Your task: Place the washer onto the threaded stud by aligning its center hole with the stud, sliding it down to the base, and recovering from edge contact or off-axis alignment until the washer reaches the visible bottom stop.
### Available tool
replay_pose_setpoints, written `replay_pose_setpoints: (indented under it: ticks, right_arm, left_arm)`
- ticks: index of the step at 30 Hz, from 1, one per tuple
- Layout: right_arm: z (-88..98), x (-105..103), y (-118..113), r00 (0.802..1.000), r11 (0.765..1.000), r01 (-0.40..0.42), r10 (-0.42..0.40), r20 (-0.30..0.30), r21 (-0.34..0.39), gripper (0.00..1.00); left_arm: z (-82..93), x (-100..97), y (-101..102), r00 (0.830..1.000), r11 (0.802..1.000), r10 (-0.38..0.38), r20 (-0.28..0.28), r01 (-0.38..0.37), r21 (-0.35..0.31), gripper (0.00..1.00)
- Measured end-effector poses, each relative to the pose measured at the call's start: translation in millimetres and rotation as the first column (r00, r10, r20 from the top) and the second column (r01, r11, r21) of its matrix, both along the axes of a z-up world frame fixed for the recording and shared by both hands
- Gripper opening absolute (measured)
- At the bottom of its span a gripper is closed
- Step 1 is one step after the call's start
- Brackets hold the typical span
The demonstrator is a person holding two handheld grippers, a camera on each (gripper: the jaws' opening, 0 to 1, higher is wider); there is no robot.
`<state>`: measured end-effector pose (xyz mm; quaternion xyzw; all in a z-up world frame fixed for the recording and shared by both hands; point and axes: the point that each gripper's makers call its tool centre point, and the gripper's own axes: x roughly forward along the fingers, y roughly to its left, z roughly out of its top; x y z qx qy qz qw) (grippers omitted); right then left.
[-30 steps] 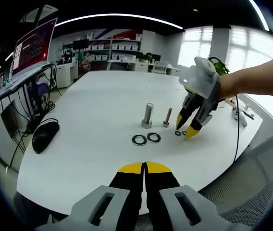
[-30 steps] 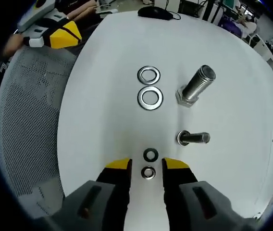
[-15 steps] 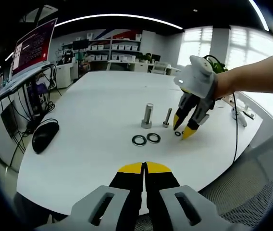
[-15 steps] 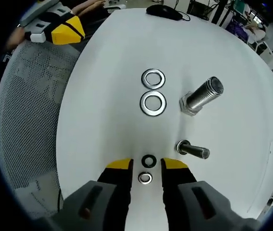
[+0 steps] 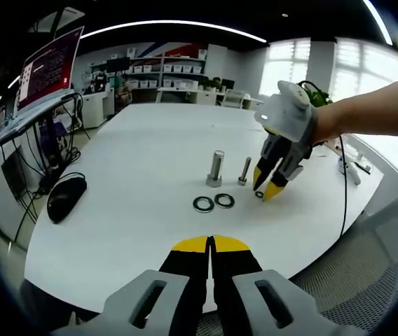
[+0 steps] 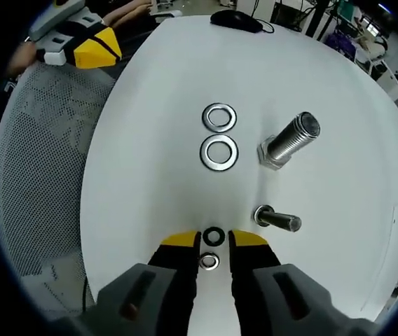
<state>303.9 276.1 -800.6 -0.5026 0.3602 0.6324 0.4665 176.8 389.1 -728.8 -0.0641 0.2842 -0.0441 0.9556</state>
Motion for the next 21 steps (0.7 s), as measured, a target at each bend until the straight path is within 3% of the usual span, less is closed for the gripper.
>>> replay_pose_setpoints:
  ticks: [11, 21]
  right_arm:
    - [0.2, -0.5, -0.5, 1.000, 0.999, 0.019, -0.019, -0.011, 0.031, 0.17]
    - [0.3, -1.5, -4.6, 1.000, 1.000, -0.008, 0.008, 0.003, 0.013, 0.17]
  left_arm:
    - [-0.2, 0.0, 0.0, 1.000, 1.000, 0.000, -0.001, 0.000, 0.000, 0.00]
    - [0.6, 0.2, -0.4, 1.000, 1.000, 0.000, 0.005, 0.000, 0.000, 0.00]
